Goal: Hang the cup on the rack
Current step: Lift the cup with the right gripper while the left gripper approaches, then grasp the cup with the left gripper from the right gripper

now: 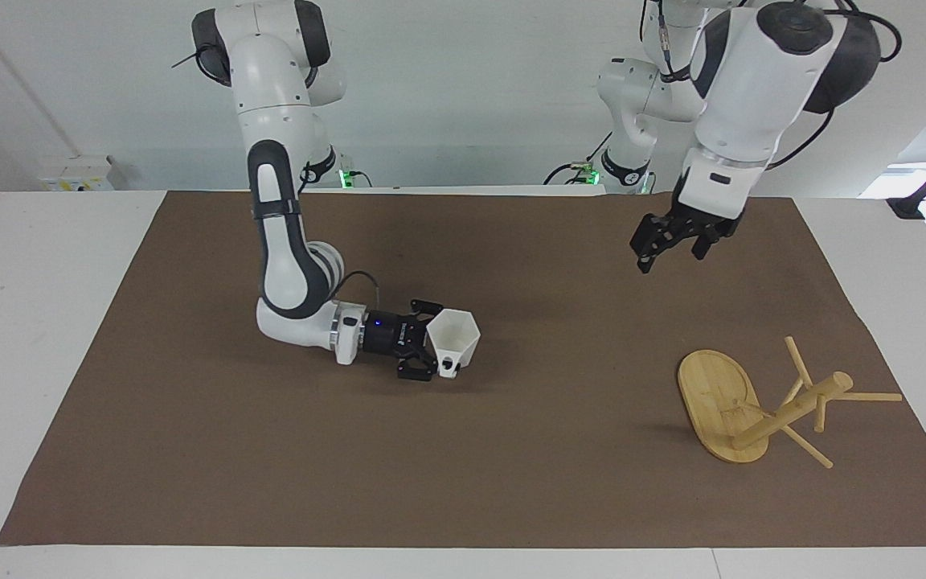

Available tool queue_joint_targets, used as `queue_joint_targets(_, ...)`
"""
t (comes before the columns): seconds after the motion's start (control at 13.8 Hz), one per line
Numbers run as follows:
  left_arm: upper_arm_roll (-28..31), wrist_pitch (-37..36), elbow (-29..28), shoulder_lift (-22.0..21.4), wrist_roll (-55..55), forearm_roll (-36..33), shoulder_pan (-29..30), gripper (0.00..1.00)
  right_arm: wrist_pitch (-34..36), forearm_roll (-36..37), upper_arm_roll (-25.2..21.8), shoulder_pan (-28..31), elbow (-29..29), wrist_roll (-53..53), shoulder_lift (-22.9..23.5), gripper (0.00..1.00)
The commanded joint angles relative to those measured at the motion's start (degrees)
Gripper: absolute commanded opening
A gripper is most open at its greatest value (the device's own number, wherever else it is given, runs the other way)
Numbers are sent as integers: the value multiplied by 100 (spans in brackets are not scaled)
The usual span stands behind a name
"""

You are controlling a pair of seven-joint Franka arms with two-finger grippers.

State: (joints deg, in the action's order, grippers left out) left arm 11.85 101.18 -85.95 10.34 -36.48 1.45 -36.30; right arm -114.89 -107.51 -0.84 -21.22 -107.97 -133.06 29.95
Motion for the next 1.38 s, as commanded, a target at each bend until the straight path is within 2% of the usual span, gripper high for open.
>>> queue_joint_targets(0.0, 89, 376, -36, 240, -219, 214, -210, 100, -1012, -129, -22, -513, -49, 272, -427, 15)
queue_joint_targets(0.07, 80, 385, -27, 345, -280, 224, -263, 100, -1505, -138, -22, -724, -49, 254, -559, 15)
queue_joint_targets(0.15, 80, 377, -36, 381, -298, 232, -316, 100, -1631, -295, -22, -848, -49, 254, -604, 15)
queue_joint_targets(0.51, 71, 167, -413, 285, -298, 653, -589, 99, -1668, -1279, -22, -1235, -92, -184, -630, 15)
queue_joint_targets(0.8, 80, -150, -475, 215, -281, 857, -562, 91, -1694, -1369, -22, -1245, -110, -335, -631, 16)
queue_joint_targets(0.87, 80, -194, -484, 206, -281, 857, -554, 87, -1703, -1369, -22, -1245, -101, -335, -631, 16)
queue_joint_targets(0.94, 80, -212, -502, 197, -281, 865, -554, 77, -1747, -1369, -22, -1245, -101, -335, -631, 16)
queue_joint_targets(1.02, 80, -160, -580, 188, -281, 874, -545, 61, -1790, -1369, -22, -1245, -101, -335, -631, 17)
queue_joint_targets(1.09, 80, -20, -711, 127, -298, 900, -545, 51, -1817, -1377, -13, -1245, -93, -335, -631, 17)
queue_joint_targets(1.31, 80, 543, -1055, 21, -351, 900, -545, 33, -1826, -1377, -13, -1262, -84, -326, -631, 17)
